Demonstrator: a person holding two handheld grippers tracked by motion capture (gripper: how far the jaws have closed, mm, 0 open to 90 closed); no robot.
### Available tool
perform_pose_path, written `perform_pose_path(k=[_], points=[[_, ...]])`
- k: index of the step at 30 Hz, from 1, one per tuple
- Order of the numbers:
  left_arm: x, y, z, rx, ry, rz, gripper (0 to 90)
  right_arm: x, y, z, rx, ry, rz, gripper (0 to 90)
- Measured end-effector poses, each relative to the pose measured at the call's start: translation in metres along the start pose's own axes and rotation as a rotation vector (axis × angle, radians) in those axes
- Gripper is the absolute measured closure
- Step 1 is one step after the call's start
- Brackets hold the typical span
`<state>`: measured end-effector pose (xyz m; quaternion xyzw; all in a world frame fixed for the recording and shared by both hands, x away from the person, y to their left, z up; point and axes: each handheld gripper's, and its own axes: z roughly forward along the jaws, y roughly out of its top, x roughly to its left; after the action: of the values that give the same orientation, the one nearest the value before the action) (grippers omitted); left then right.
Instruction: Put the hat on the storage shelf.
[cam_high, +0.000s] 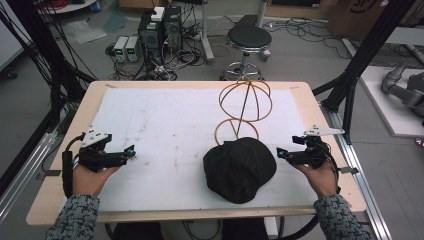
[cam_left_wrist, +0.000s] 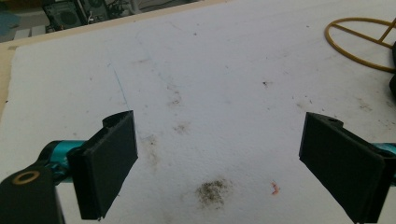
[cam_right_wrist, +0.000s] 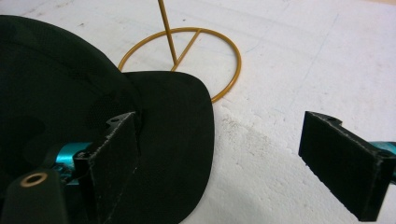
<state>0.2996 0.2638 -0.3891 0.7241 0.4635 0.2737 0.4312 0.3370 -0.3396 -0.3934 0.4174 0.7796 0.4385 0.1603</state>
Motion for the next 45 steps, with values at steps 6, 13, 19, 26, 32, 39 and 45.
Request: perform_pose_path(k=[6,13,19,26,32,39,45], points=[[0.001,0.001,0.001,0.000,0.000,0.003,11.7,0.000,-0.001,-0.001,-0.007,-0.002,0.002,12.4],[0.002,0.002,0.003,0.001,0.004,0.002,11.7,0.002,-0.002,-0.002,-0.005,-0.001,0.002,12.5],[0.002,0.002,0.004,0.002,0.004,-0.002,11.7,0.007,-0.003,-0.003,-0.019,0.000,-0.003,12.5],[0.002,0.002,0.006,0.005,-0.001,-0.002,11.7,0.018,-0.006,-0.010,-0.033,-0.003,-0.006,12.6],[0.001,0.004,0.008,0.008,-0.003,0.004,11.7,0.028,-0.008,-0.015,-0.051,0.003,-0.015,13.3],[0.001,0.006,0.007,0.000,-0.004,0.003,11.7,0.052,-0.010,-0.018,-0.080,0.028,-0.024,14.1],[0.002,0.005,0.007,0.005,-0.003,0.001,11.8,0.081,-0.011,-0.021,-0.111,0.043,-0.066,15.1]])
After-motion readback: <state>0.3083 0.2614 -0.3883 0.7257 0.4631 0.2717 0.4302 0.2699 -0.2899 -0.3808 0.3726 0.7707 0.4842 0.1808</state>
